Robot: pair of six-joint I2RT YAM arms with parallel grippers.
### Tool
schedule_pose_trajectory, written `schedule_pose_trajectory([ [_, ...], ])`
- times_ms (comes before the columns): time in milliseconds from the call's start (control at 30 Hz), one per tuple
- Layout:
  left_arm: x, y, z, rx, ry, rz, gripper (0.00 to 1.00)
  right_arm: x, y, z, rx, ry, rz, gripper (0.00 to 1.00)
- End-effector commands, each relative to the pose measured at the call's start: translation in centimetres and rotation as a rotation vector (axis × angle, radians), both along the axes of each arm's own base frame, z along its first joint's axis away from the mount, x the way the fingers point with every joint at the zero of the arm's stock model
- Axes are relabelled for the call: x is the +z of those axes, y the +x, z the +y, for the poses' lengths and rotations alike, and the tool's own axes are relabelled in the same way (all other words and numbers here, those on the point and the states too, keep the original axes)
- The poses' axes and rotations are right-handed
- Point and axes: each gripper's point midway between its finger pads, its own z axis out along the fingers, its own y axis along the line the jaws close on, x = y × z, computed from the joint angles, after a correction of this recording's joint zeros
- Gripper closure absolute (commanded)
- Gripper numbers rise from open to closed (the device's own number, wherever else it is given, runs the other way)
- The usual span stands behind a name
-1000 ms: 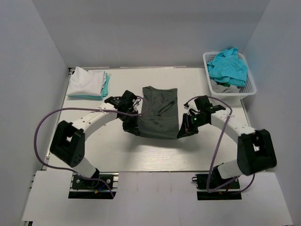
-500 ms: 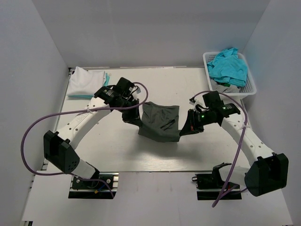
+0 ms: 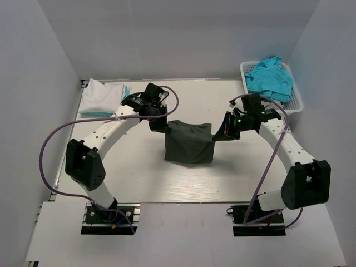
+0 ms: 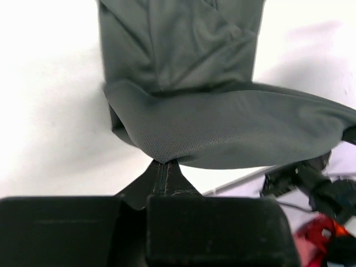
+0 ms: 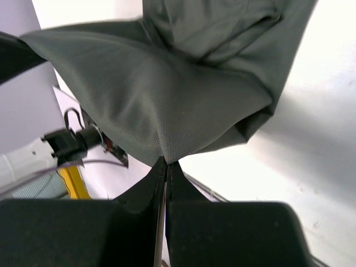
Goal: Fold and stack the t-shirts
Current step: Fold the long partially folded tshirt into a neat square
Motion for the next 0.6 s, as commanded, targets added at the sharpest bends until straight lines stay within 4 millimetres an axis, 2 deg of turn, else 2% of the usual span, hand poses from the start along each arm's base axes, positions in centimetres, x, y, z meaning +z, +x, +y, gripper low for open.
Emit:
schedule_pose_trajectory([
  [0, 1.2, 3.0, -0.1, 0.025, -0.008, -0.098, 1.0, 1.2, 2.8, 0.2, -0.039, 0.033, -0.051, 1.0],
  [33, 0.5, 3.7, -0.1, 0.023, -0.005, -0.087, 1.0, 1.0, 3.5, 0.4, -0.036, 0.049, -0.046, 1.0],
  [200, -0.8, 6.4, -0.2, 0.051, -0.003, -0.085, 1.0, 0.2, 5.7, 0.2, -0.055, 0.043, -0.022, 1.0],
  [233, -1.0, 7.1, 0.2, 0.07, 0.005, -0.094, 1.0, 0.5, 6.7, 0.4, -0.058, 0.055, -0.057, 1.0],
  [267, -0.5, 7.6, 0.0, 0.071, -0.007, -0.115, 1.0, 0.2, 7.2, 0.4, -0.066, 0.051, -0.058, 1.0],
  [400, -1.3, 9.7, 0.5, 0.103, -0.009, -0.122, 1.0, 0.6, 10.7, 0.4, -0.09, 0.059, -0.133, 1.0],
  [500, -2.7, 11.2, 0.7, 0.124, -0.016, -0.1, 1.0, -0.2, 12.7, 0.9, -0.089, 0.078, -0.129, 1.0],
  [533, -3.5, 11.5, 0.4, 0.119, -0.02, -0.091, 1.0, -1.4, 13.3, 0.8, -0.097, 0.075, -0.098, 1.0],
  [567, -5.2, 12.2, 0.6, 0.141, -0.009, -0.057, 1.0, -1.8, 14.5, 1.0, -0.095, 0.081, -0.098, 1.0],
])
